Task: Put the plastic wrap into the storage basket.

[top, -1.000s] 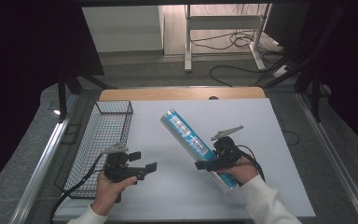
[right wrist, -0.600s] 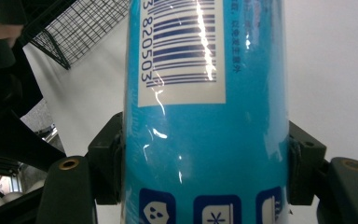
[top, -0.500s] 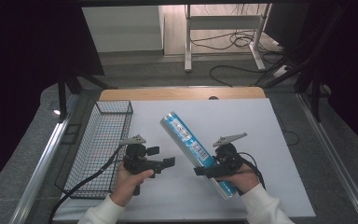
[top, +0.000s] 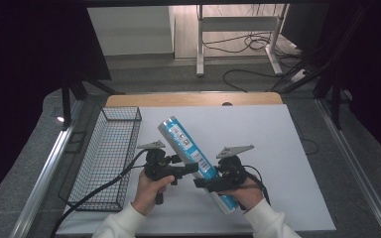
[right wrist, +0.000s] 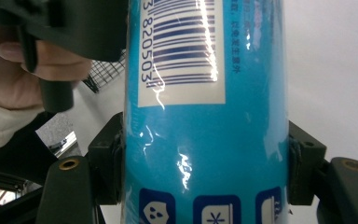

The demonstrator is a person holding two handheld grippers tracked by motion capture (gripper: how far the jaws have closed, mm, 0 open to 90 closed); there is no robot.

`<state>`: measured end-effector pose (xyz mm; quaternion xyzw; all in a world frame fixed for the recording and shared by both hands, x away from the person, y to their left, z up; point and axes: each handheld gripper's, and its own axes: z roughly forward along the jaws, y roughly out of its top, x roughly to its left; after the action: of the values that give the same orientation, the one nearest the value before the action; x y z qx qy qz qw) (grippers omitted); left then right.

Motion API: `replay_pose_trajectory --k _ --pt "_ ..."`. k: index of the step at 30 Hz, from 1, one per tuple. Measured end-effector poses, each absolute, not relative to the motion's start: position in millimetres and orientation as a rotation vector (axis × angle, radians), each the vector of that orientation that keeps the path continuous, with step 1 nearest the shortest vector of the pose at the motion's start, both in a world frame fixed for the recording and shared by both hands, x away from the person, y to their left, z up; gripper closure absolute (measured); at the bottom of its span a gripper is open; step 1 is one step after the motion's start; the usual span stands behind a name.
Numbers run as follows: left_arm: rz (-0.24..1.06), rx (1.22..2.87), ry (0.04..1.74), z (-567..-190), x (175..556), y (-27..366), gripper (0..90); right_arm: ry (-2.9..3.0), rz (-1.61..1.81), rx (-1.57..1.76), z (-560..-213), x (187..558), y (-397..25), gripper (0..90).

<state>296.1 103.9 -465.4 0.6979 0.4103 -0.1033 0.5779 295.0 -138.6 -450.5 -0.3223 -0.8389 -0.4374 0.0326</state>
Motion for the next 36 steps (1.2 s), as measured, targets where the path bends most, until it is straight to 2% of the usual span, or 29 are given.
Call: replay_pose_trajectory --k 3,8,11,16,24,26,31,36 --pt "-0.239 1.630 0.964 -465.1 296.3 99.9 12.4 -2.574 -1.351 -0.976 -452.0 293.4 -132.5 32.3" --pt "-0.307 1.587 0.994 -468.0 300.8 101.6 18.2 -2.596 -1.347 -0.989 -452.9 293.1 -131.9 32.2" --pt "-0.390 1.506 1.031 -472.3 306.5 104.2 23.8 -2.614 -1.342 -1.015 -455.5 292.2 -131.1 32.2" --pt "-0.411 1.495 1.014 -471.2 307.3 106.2 30.0 -2.618 -1.331 -1.011 -460.7 291.4 -128.9 32.0" --pt "-0.444 1.471 1.021 -470.0 308.2 111.7 31.7 -2.589 -1.368 -1.007 -461.2 290.9 -127.3 31.1" --pt "-0.453 1.461 1.021 -469.7 308.8 113.6 31.8 -2.561 -1.386 -0.995 -460.6 291.9 -128.5 29.0" --pt "-0.442 1.465 1.013 -466.6 308.9 118.2 31.9 -2.578 -1.441 -0.942 -452.8 288.9 -132.1 16.1" --pt "-0.438 1.457 1.003 -463.1 308.5 124.7 32.0 -2.562 -1.535 -0.948 -438.3 283.8 -156.9 12.3"
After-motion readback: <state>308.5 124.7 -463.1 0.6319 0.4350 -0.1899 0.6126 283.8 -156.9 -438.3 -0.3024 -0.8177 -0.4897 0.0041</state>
